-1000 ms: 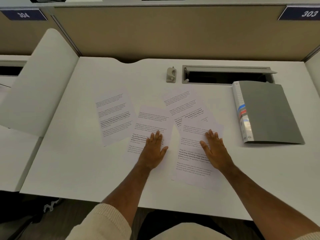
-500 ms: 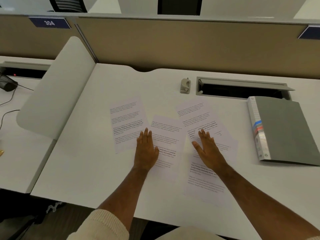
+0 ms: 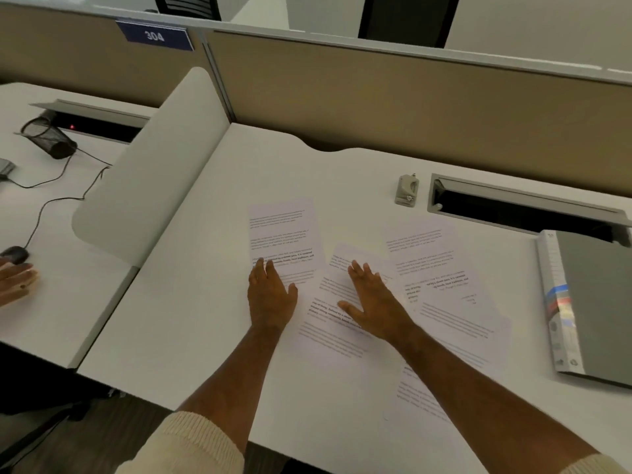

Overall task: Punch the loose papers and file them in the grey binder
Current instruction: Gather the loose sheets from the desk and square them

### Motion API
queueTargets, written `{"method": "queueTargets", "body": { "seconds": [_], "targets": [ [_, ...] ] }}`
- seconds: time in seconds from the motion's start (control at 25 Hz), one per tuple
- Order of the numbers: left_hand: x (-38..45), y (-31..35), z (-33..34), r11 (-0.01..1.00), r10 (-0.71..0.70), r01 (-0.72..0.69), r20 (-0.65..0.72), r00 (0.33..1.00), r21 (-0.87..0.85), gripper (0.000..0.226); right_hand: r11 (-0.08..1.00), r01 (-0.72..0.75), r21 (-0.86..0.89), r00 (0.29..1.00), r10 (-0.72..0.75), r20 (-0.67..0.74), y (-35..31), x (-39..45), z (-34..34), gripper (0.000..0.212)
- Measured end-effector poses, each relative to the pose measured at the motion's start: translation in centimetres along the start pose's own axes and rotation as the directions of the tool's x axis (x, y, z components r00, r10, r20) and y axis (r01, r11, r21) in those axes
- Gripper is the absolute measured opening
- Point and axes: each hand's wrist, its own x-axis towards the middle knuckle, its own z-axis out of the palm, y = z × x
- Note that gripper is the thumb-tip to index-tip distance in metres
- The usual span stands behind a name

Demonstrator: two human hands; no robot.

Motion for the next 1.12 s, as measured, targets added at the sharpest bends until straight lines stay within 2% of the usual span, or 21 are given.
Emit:
{"method": "queueTargets", "body": {
  "seconds": [0.28, 0.48, 0.68, 0.76, 0.88, 0.96, 1.0, 1.04, 1.12],
  "targets": [
    [2.0, -1.5, -0.2, 0.964, -0.259, 0.256, -0.039, 0.965, -0.072, 0.068, 0.979, 0.139, -0.148, 0.983, -0.118, 0.138, -5.1, 4.3, 1.7, 0.084],
    [2.3, -1.2, 0.2, 0.956, -0.290, 0.283, -0.092, 0.953, -0.079, 0.062, 0.939, 0.199, -0.279, 0.970, -0.149, 0.193, -7.7, 6.7, 2.6, 0.081],
    [2.7, -0.8, 0.2, 0.937, -0.328, 0.311, -0.093, 0.940, -0.159, 0.063, 0.941, 0.199, -0.272, 0.962, -0.135, 0.237, -8.7, 7.4, 3.0, 0.076],
    [3.6, -0.5, -0.3, 0.867, -0.436, 0.408, -0.037, 0.899, -0.287, 0.064, 0.946, 0.196, -0.258, 0.962, -0.134, 0.240, -8.8, 7.5, 2.8, 0.074],
    [5.7, -0.4, -1.2, 0.577, -0.599, 0.578, 0.183, 0.780, -0.577, 0.075, 0.948, 0.201, -0.246, 0.959, -0.139, 0.248, -8.6, 7.7, 2.7, 0.073],
    [6.7, -0.4, -2.2, 0.406, -0.584, 0.587, 0.295, 0.756, -0.700, 0.064, 0.951, 0.202, -0.234, 0.957, -0.140, 0.253, -8.4, 7.7, 2.8, 0.073],
    [7.1, -0.4, -2.7, 0.363, -0.559, 0.575, 0.322, 0.764, -0.733, 0.053, 0.953, 0.201, -0.228, 0.957, -0.142, 0.254, -8.4, 7.7, 2.9, 0.073],
    [7.4, -0.5, -3.0, 0.362, -0.529, 0.565, 0.336, 0.780, -0.741, 0.045, 0.953, 0.203, -0.224, 0.956, -0.144, 0.254, -8.4, 7.7, 3.0, 0.073],
    [7.4, -1.0, -3.5, 0.464, -0.475, 0.528, 0.303, 0.826, -0.712, 0.035, 0.955, 0.204, -0.217, 0.954, -0.144, 0.262, -8.5, 7.7, 3.0, 0.072]
  ]
}}
